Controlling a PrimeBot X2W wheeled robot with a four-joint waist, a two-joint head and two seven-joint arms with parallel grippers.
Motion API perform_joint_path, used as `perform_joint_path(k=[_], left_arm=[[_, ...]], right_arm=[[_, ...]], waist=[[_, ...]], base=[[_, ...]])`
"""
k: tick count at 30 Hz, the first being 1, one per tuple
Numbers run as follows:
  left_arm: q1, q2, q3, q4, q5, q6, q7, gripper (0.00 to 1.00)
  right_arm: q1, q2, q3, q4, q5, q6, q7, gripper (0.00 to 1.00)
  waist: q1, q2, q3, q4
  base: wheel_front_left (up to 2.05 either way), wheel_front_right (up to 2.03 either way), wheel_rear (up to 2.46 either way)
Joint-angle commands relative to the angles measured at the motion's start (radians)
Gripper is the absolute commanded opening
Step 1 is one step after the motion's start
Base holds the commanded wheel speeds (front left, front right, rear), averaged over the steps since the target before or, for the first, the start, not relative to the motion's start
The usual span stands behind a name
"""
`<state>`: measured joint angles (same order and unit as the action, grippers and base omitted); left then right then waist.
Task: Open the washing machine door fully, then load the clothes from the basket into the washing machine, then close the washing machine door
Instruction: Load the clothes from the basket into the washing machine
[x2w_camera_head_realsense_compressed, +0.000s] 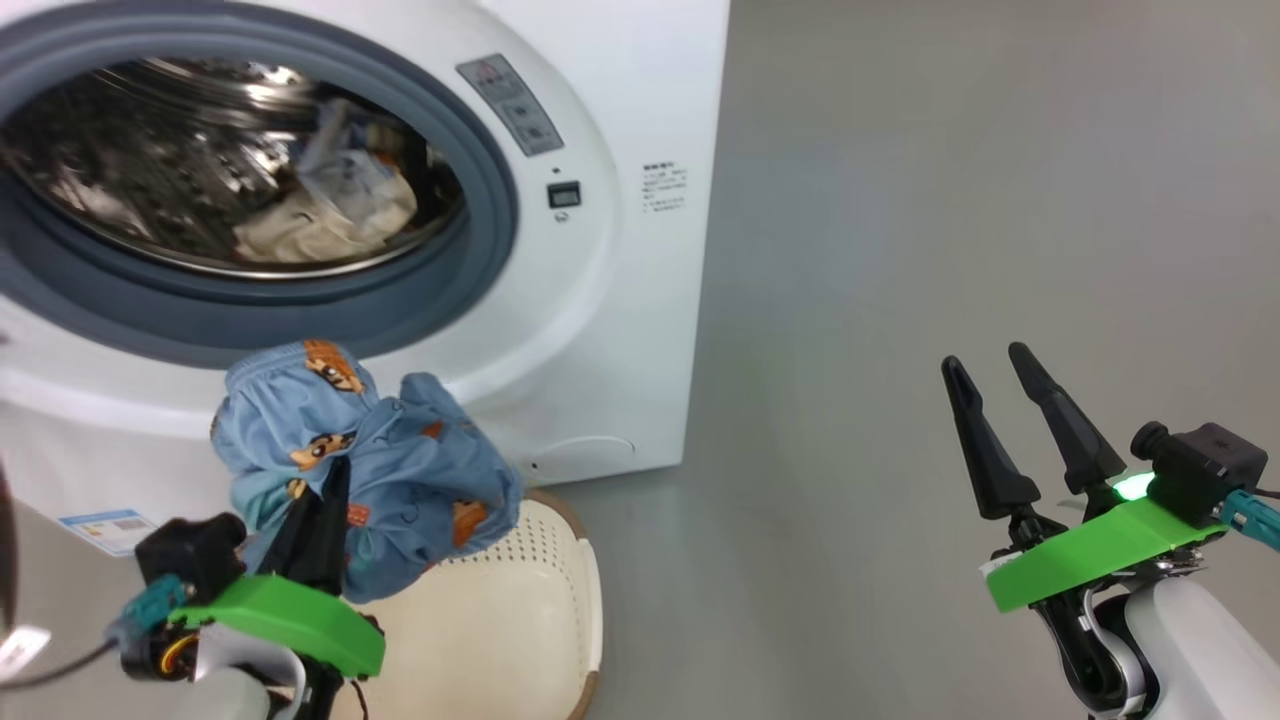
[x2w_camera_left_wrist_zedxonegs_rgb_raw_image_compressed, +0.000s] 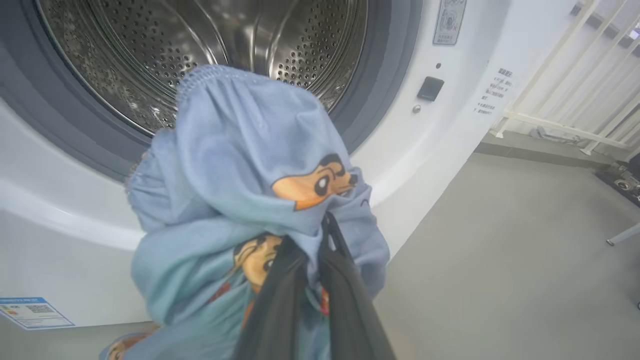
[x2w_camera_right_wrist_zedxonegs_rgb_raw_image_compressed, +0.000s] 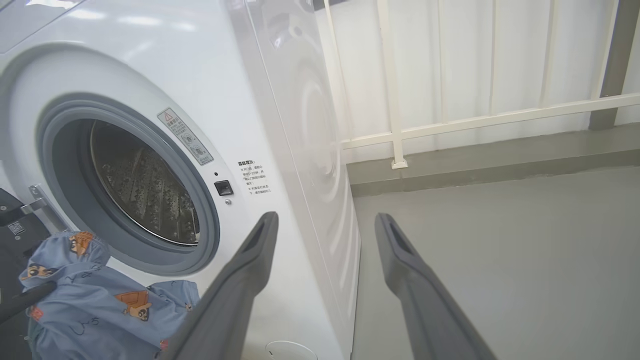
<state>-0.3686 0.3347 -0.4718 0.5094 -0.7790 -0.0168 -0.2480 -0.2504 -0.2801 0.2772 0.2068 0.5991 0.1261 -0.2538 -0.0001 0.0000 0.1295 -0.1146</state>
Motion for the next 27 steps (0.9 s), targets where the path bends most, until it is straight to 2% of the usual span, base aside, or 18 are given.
perform_joint_path(k=[1, 11, 27], left_arm=[[0.001, 0.037, 0.051, -0.049, 0.023, 0.013, -0.014, 0.0], [0.108, 0.053, 0.127, -0.296, 0.164, 0.114, -0.014, 0.0], [0.117, 0.046, 0.136, -0.329, 0.157, 0.144, -0.008, 0.0]], right_arm=[[0.012, -0.016, 0.011, -0.021, 0.004, 0.005, -0.008, 1.0], [0.029, -0.027, 0.011, -0.021, 0.009, 0.005, -0.008, 1.0], [0.029, -0.044, 0.028, -0.018, 0.014, 0.005, -0.008, 1.0]], waist=[[0.0001, 0.0, -0.029, 0.022], [0.0001, 0.0, -0.053, 0.032], [0.0001, 0.0, -0.053, 0.019]], base=[[0.0, 0.0, 0.0], [0.0, 0.0, 0.0], [0.0, 0.0, 0.0]])
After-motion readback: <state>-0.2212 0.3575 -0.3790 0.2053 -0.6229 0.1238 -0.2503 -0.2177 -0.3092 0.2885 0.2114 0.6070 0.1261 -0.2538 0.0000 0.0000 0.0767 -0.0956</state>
